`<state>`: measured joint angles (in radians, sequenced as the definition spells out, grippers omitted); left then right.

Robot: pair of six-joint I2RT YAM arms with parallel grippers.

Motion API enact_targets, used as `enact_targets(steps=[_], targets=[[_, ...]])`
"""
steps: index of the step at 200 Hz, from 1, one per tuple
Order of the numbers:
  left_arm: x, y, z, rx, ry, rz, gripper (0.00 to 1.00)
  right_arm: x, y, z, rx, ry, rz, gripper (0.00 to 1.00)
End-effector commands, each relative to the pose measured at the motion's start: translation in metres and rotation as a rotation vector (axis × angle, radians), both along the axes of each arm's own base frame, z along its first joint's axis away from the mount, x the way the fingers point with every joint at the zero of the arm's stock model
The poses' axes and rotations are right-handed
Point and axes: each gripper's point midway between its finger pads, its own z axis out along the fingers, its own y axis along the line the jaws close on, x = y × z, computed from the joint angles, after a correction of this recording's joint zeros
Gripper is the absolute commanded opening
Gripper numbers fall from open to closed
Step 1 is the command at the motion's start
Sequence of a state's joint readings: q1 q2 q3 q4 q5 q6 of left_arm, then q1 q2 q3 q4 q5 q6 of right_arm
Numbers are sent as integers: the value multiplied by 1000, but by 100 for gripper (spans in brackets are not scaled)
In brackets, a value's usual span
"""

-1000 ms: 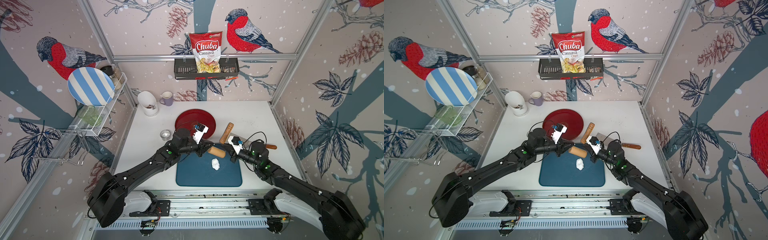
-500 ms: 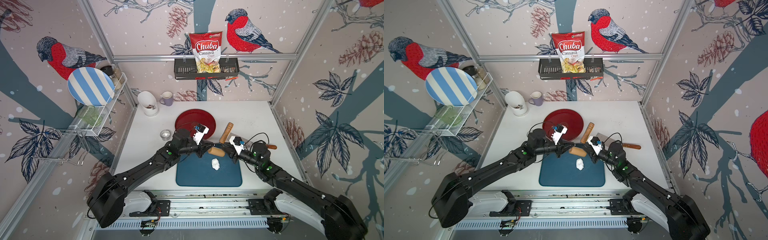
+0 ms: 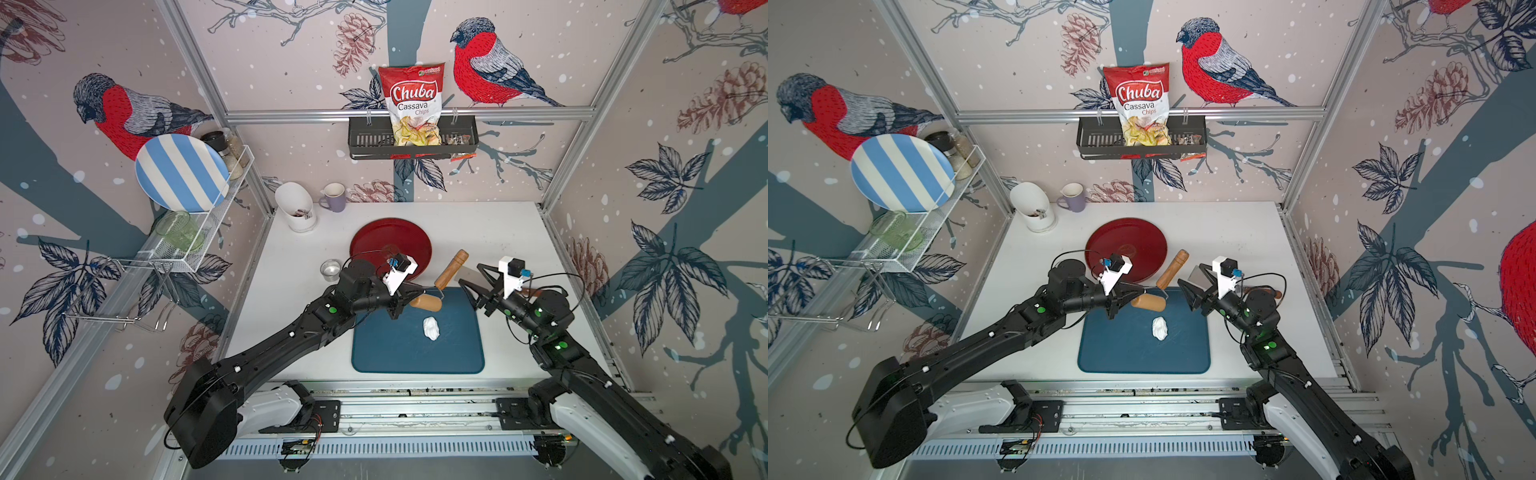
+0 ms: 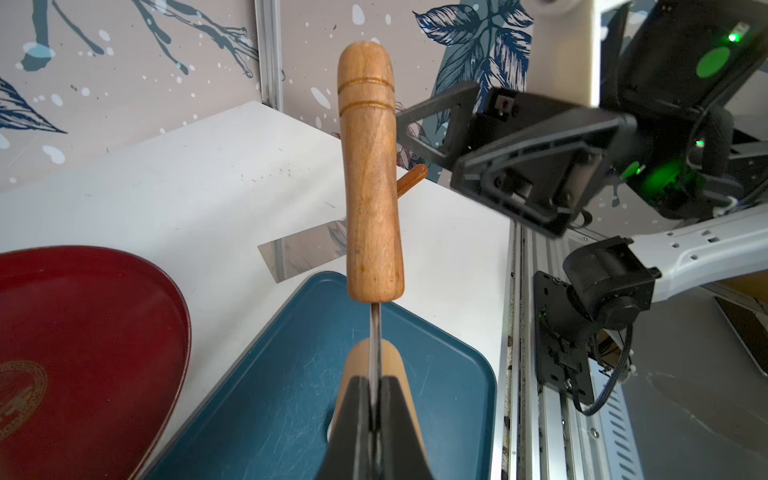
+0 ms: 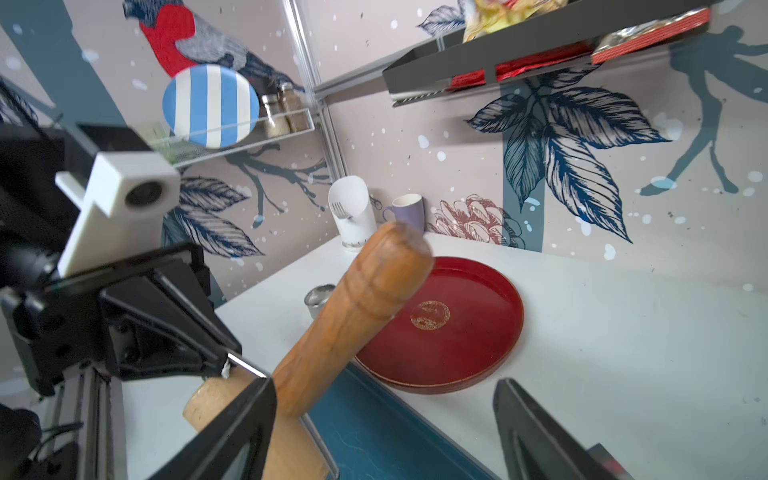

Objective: Roll out the dumpling wrappers from the dough
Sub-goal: Pick up the rolling pin from the center of the board.

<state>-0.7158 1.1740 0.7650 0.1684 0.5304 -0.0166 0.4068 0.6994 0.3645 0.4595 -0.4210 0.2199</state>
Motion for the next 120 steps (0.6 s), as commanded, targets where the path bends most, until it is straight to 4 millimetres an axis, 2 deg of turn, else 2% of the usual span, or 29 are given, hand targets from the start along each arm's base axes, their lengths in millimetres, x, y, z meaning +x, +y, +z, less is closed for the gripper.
enact_targets(steps=[1, 57, 97, 120], targets=[[-9, -2, 19, -33, -114, -78, 0, -16, 1, 19, 133, 102, 107, 84], [-24, -2, 29, -53, -161, -158, 0, -24, 6, 53, 213, 167, 180, 80], [-29, -2, 29, -60, -159, -181, 0, -19, 12, 59, 244, 227, 214, 68], [-30, -2, 30, -62, -160, -187, 0, -18, 16, 63, 250, 245, 237, 65]])
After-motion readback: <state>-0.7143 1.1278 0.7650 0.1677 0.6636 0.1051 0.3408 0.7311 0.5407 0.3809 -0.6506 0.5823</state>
